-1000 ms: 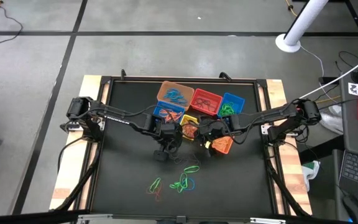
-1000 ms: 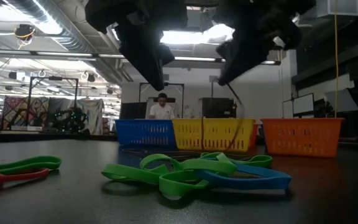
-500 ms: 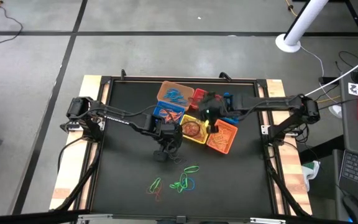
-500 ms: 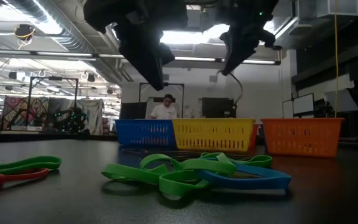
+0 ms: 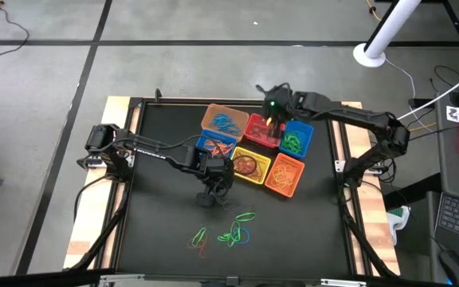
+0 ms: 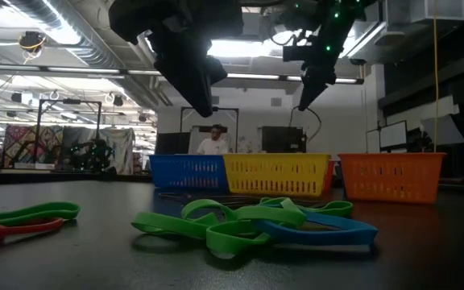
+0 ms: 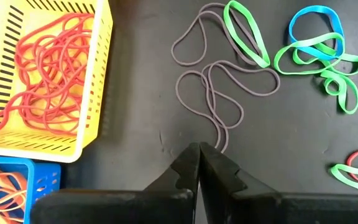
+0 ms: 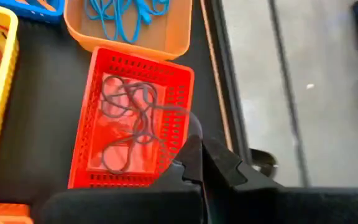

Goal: Sort rubber bands into baskets
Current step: Put the violet rubber band into the pink basket

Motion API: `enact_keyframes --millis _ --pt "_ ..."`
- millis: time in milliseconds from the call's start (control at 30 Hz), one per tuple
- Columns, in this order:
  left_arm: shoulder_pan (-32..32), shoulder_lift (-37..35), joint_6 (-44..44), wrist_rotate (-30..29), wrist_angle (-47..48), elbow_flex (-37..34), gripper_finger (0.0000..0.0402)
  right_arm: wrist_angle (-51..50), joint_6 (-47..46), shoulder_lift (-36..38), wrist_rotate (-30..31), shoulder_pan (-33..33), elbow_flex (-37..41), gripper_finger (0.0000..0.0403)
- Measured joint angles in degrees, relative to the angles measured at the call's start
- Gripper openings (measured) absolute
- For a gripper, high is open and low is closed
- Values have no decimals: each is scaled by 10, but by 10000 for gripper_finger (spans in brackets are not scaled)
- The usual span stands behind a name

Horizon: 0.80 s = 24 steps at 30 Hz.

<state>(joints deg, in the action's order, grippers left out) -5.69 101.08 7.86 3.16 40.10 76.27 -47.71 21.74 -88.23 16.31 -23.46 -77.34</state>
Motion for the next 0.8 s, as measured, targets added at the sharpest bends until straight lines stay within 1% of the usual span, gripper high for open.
enact_keyframes --millis 133,200,267,367,467,633,800 --pt "0 0 -1 0 0 0 7 0 0 0 -83 -37 0 1" --pt "0 0 -2 0 -1 0 6 0 -7 0 -114 -47 0 1" --pt "0 0 0 0 -4 0 9 0 -9 0 -129 -52 0 1" --pt "0 0 -4 0 -5 0 23 0 -9 0 -129 -51 0 11" --pt "0 0 -9 0 -5 0 47 0 -9 0 -130 -51 0 43" --pt "0 25 3 0 -2 0 95 1 -9 0 -129 -51 0 112" --pt "0 70 61 2 0 0 123 0 -9 0 -129 -51 0 156"
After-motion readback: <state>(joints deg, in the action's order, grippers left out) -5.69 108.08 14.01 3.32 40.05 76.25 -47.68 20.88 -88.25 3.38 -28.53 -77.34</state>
